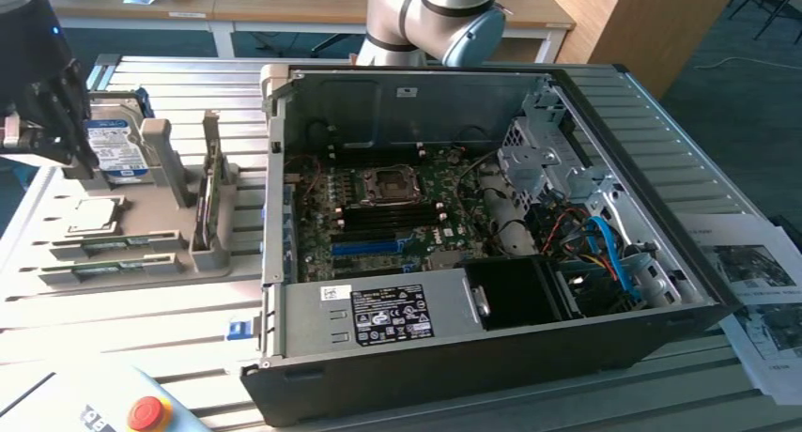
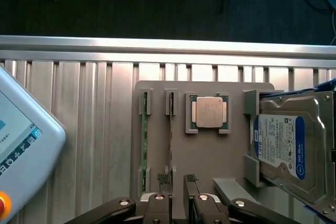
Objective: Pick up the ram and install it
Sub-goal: 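Pick up the ram and move it above insertion slot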
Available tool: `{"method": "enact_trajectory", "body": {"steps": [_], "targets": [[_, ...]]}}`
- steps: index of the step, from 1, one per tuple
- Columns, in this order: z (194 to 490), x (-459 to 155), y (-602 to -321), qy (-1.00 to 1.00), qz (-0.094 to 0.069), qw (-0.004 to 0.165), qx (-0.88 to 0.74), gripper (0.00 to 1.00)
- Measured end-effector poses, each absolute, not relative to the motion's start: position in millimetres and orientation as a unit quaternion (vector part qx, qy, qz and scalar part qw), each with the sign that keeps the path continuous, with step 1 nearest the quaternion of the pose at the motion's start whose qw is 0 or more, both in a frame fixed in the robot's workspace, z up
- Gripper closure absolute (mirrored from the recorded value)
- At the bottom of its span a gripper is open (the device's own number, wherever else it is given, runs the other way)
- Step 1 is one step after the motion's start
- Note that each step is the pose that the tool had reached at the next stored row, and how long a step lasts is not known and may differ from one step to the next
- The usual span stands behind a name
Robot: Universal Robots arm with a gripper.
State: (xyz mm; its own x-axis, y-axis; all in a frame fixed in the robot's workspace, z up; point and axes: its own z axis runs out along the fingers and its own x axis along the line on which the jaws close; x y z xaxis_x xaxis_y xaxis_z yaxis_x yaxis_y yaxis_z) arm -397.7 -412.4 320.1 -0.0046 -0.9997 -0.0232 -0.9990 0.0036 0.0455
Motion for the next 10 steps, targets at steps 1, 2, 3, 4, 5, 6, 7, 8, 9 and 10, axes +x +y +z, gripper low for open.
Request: {"method": "enact_trajectory", "body": {"steps": [1, 2, 3, 4, 5, 6, 7, 8, 9, 10], "targets": [[318.3, -397.7, -412.9, -0.708, -0.024, 0.008, 0.705, 0.76], [316.5, -397.8, -413.3, -0.708, -0.024, 0.008, 0.705, 0.76], [314.7, -397.8, -413.8, -0.708, -0.024, 0.008, 0.705, 0.76], [312.8, -397.8, -414.2, -0.708, -0.024, 0.008, 0.705, 0.76], [311.0, -397.8, -414.6, -0.708, -0.024, 0.008, 0.705, 0.76], [309.2, -397.8, -415.0, -0.708, -0.024, 0.008, 0.705, 0.76], [307.4, -397.8, -415.4, -0.708, -0.024, 0.008, 0.705, 0.76], [305.6, -397.8, -415.8, -0.708, -0.024, 0.008, 0.705, 0.76], [303.8, -397.8, -416.1, -0.708, -0.024, 0.008, 0.705, 0.76], [301.8, -397.8, -416.5, -0.708, -0.024, 0.008, 0.705, 0.76]]}}
